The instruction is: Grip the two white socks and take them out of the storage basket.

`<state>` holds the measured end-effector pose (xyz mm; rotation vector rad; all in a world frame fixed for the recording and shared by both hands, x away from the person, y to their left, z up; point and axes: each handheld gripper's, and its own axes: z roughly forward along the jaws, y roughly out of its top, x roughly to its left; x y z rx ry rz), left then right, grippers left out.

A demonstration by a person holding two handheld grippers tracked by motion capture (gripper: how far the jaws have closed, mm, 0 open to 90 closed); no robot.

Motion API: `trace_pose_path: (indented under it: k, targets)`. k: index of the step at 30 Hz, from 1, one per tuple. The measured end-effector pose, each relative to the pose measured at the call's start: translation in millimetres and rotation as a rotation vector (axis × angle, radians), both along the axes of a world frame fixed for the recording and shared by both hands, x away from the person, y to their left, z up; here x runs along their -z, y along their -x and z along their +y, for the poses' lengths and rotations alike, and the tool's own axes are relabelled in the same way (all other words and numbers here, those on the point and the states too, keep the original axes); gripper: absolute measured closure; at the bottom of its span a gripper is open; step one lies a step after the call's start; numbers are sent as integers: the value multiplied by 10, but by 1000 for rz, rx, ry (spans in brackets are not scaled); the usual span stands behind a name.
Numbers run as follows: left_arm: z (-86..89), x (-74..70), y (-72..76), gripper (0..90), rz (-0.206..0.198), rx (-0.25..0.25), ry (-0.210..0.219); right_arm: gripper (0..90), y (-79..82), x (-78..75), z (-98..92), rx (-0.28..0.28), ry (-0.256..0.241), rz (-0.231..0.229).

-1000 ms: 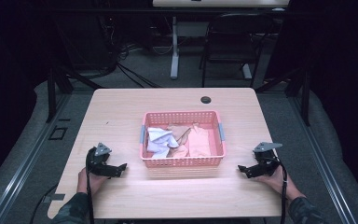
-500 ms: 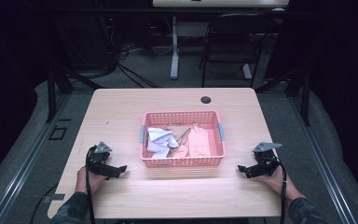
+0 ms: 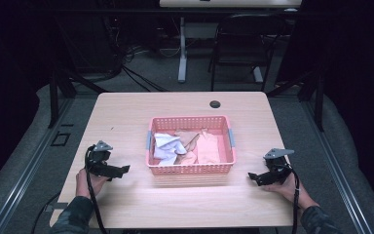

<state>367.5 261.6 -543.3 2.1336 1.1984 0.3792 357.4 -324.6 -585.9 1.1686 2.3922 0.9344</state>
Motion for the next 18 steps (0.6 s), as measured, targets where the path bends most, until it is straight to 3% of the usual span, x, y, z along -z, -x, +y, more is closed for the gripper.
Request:
trace_pose_path:
  k: [6, 7, 10, 18]
  targets:
    - [-93, -164, -68, 1, 17, 19, 18, 0, 1, 3, 8, 8, -4, -1]
    - [-113, -257, -98, 0, 18, 28, 41, 0, 1, 2, 8, 8, -4, -1]
    - [-134, -416, -158, 0, 14, 40, 56, 0, -1, -3, 6, 6, 3, 1]
    - [-351, -774, -327, 0, -20, 83, 23, 0, -2, -3, 5, 5, 3, 2]
